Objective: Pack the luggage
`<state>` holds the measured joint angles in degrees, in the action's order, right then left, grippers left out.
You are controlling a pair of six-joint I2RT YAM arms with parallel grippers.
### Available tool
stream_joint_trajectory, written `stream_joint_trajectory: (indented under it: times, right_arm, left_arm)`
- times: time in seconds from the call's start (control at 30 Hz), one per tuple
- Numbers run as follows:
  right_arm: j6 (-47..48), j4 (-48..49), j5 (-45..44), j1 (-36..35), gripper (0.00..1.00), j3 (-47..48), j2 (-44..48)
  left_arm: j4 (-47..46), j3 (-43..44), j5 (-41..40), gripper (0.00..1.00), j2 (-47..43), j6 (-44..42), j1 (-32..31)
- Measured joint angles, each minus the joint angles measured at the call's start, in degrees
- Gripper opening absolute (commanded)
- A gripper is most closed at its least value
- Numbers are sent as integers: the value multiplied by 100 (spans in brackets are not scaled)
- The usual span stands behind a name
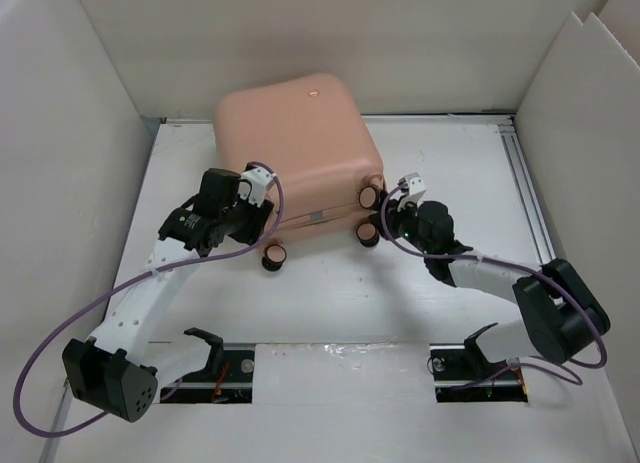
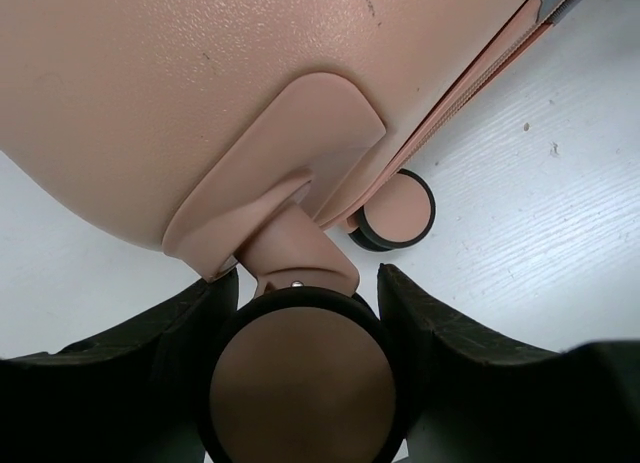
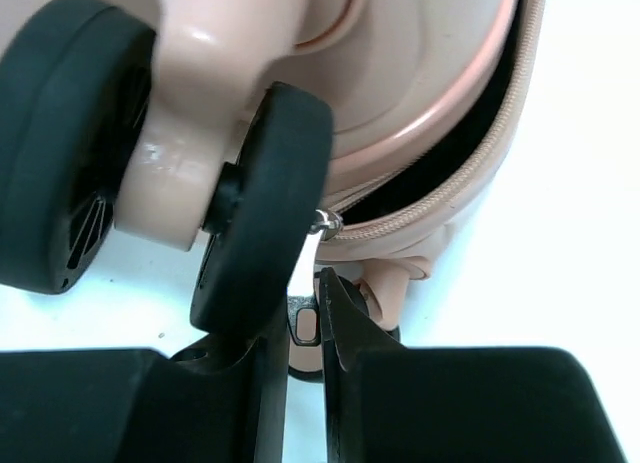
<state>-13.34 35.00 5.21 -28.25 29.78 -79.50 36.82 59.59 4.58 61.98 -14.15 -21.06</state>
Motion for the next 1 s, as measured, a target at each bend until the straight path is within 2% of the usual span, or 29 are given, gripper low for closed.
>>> stream_joint_trajectory:
  times: [0.23,0.37,0.53,0.7,0.73,0.77,0.8,0.83,0.97,1.0]
  right_arm:
    - [9,20,511,544,0,-48,129]
    - [-13,-52,365,1224,0,-87,293]
    - [72,-160,-280,1932,0,22,59]
    - [240,-125,-234,1954,0,304,-409]
    - [334,-94,-133,1937,3,299,-411]
    - [492,-22,-15,1917,11,280,-393]
    - [669,35,125,1888,21,245,-343]
    - [850,63,295,1867,37,197,-260]
    - [1534,76,1228,1921,54,46,20]
    - [1696,85,1569,2024,56,26,17]
  left_arm:
    - [-20,0,35,0,0,-13,-28]
    - [46,-11,46,0,-2,-210,-35]
    - [90,-17,-15,0,-4,-361,-17]
    - [92,-20,9,0,-13,-415,-2]
    - [92,-20,17,0,-13,-420,4]
    - [94,-20,26,0,-13,-422,9]
    - [92,-20,37,0,-13,-424,15]
    - [94,-20,46,0,-13,-433,17]
    - [94,-20,52,0,-13,-448,20]
    - [96,-20,52,0,-13,-448,20]
